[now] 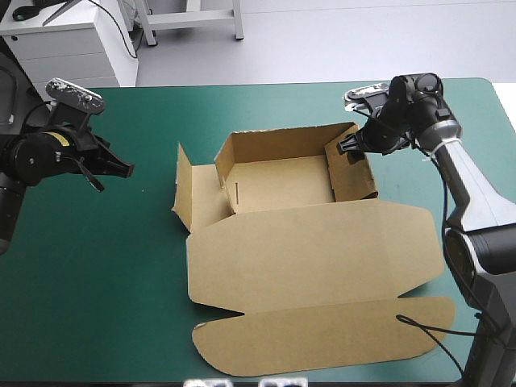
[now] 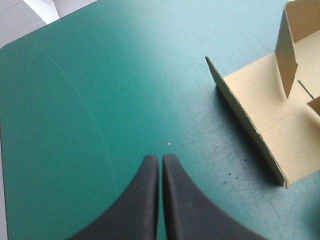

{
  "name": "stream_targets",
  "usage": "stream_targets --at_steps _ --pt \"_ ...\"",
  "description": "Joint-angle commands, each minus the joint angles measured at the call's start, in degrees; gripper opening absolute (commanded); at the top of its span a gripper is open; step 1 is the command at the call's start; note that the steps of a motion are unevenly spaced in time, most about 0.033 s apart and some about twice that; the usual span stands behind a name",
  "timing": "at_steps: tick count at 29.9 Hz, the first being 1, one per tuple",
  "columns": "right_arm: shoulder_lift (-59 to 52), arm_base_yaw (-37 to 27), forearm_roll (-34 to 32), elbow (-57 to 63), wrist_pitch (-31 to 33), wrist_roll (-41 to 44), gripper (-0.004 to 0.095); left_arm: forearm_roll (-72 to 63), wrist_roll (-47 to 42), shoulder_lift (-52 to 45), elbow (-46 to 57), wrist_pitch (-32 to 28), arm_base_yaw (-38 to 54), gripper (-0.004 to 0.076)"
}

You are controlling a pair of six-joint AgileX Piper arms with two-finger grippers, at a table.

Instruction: Fold the box

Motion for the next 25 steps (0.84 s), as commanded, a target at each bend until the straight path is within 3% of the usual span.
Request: stream_targets --at_steps 1,8,11,20,25 --pt "0.07 -0.38 0.77 -1.78 0.40 0.65 0.0692 -0.66 -0.52 -1.73 -1.36 -3.37 0.01 0.0008" --pt "4.30 -0.38 3.29 -1.78 0.40 1.01 0.0619 -0.66 -0.52 -1.73 -1.36 -3.37 0.01 0.0008" --pt "4.58 -0.38 3.45 -1.78 0.40 1.01 0.0502 -0.66 -0.52 -1.73 -1.36 -3.37 0.01 0.0008" --pt "4.58 -0.38 3.31 -1.78 0.40 0.58 0.0012 -0.66 -0.52 -1.73 -1.36 -3.37 0.01 0.0008" --pt "4.58 -0.38 3.31 -1.78 0.40 0.69 -0.0018 -0.66 -0.52 -1.73 -1.36 -3.37 0.01 0.0008"
